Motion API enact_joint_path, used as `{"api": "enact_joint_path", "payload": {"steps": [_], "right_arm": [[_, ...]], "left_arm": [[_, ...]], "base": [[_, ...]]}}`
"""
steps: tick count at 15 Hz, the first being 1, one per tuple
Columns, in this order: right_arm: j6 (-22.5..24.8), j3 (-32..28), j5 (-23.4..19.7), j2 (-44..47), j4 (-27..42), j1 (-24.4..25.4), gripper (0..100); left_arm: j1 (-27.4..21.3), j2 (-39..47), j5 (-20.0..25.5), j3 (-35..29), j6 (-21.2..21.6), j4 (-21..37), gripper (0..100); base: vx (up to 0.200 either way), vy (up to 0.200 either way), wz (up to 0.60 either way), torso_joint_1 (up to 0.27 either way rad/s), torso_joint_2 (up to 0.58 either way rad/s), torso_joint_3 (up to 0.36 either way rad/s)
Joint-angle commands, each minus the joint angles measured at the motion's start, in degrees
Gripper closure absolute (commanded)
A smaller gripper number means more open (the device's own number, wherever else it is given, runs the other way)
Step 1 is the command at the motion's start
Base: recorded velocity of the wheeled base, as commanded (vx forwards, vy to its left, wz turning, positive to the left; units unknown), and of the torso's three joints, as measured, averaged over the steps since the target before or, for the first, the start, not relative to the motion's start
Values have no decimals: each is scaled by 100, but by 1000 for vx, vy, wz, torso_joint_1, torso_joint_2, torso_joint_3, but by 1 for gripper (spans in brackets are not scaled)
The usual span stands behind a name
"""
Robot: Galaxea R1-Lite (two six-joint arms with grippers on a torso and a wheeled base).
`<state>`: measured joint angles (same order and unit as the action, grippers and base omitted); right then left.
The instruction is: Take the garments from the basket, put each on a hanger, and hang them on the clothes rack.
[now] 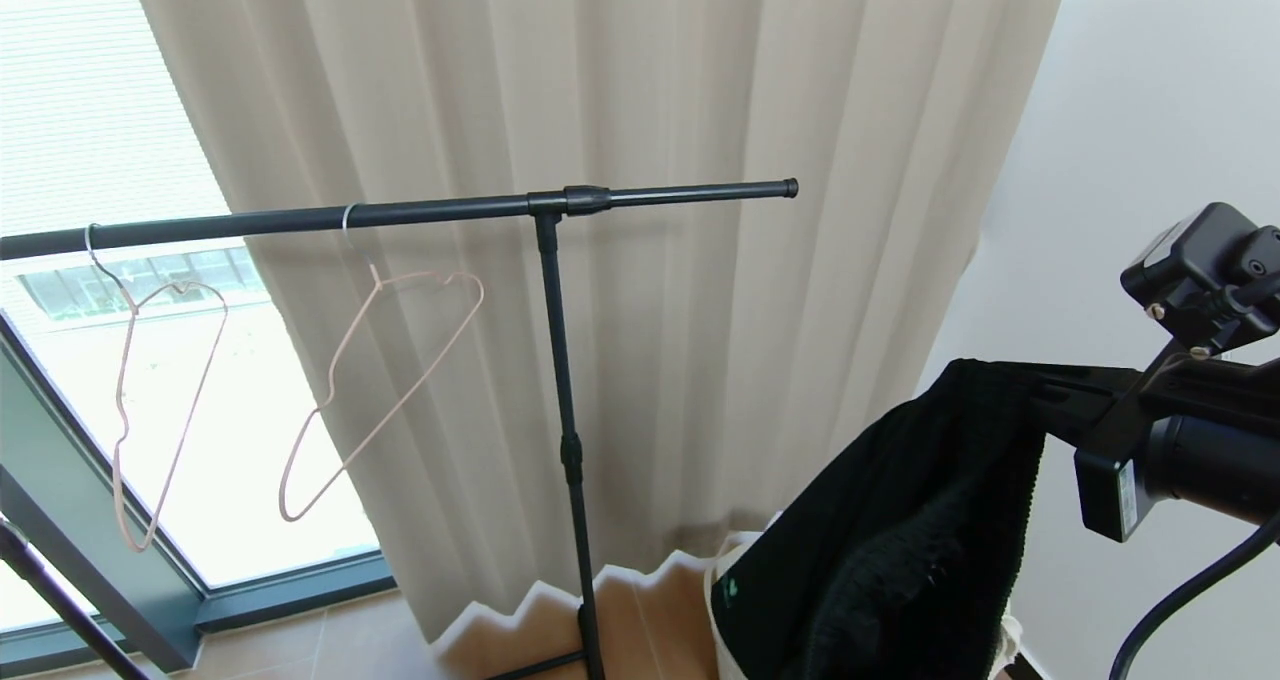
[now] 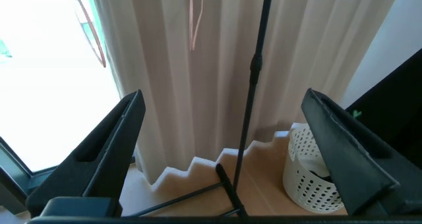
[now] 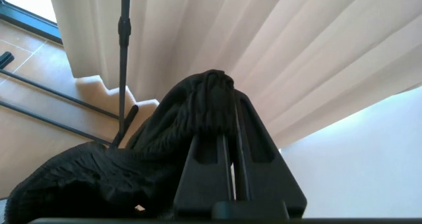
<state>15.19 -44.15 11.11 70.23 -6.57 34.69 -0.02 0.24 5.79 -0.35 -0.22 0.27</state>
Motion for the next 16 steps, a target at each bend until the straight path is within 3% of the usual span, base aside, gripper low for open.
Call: {"api": "enact_joint_path", "payload": {"steps": [1, 9, 16], "right_arm": [[2, 3, -3, 8, -2, 2, 100], [2, 30, 6, 8, -11, 2, 100], [116, 38, 6, 17, -11, -15, 100]], "left_arm": [[-6, 2, 1, 0, -4, 0, 0], [2, 2, -8, 0, -4, 0, 0], [-6, 2, -17, 9, 31, 0, 0]], "base": [[0, 0, 0, 0, 0, 0], [0, 0, 0, 2, 1, -55], [0, 0, 600, 6, 4, 2]]}}
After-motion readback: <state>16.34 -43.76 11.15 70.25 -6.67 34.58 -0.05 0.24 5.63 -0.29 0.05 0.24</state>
